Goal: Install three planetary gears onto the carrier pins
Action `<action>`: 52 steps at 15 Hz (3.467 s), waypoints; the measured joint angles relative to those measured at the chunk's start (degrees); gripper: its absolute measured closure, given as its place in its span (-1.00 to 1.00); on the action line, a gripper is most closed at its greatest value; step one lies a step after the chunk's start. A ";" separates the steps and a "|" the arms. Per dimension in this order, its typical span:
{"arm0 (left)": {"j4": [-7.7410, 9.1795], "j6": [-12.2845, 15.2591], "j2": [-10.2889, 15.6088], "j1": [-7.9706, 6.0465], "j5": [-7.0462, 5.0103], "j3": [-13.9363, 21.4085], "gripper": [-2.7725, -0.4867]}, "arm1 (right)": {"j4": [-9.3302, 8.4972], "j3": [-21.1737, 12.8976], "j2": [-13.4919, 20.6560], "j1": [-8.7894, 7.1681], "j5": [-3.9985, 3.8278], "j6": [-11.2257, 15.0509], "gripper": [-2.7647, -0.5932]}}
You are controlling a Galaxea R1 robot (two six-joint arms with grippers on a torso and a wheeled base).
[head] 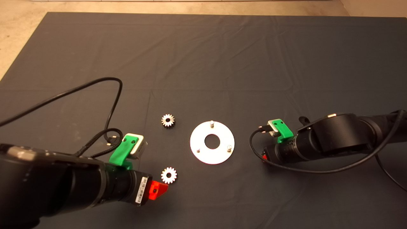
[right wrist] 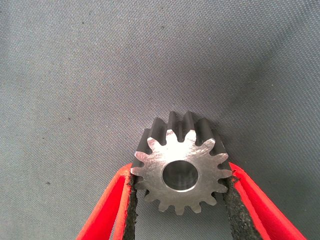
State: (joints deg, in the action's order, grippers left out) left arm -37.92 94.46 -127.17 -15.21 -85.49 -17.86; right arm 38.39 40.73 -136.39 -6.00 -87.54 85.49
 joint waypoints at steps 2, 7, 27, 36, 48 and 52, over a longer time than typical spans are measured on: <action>0.00 0.00 0.00 0.00 0.02 0.00 -0.99 | 0.44 -0.49 0.01 0.11 -0.20 -0.10 0.62; 0.00 0.00 -0.09 0.00 0.00 0.00 -0.99 | 0.44 -3.06 -0.20 -0.23 -0.38 -0.11 0.62; 0.00 0.01 -0.28 0.00 0.18 0.00 -0.99 | -10.25 6.56 -18.10 -11.80 -0.63 -2.75 0.63; 0.00 0.01 -0.28 -0.02 0.05 0.00 -0.99 | -14.52 12.71 -22.16 -11.78 -0.50 -7.04 0.63; 0.00 0.01 -0.12 0.00 0.02 0.00 -0.99 | -16.66 8.56 -22.30 -11.75 -0.49 -7.11 0.63; 0.00 0.01 -0.11 -0.01 0.00 0.00 -0.99 | -16.65 8.50 -21.99 -11.61 -0.53 -7.08 0.63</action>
State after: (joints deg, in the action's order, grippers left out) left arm -37.92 94.46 -127.28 -15.23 -85.49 -17.86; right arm 21.74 49.23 -158.38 -17.60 -88.07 78.41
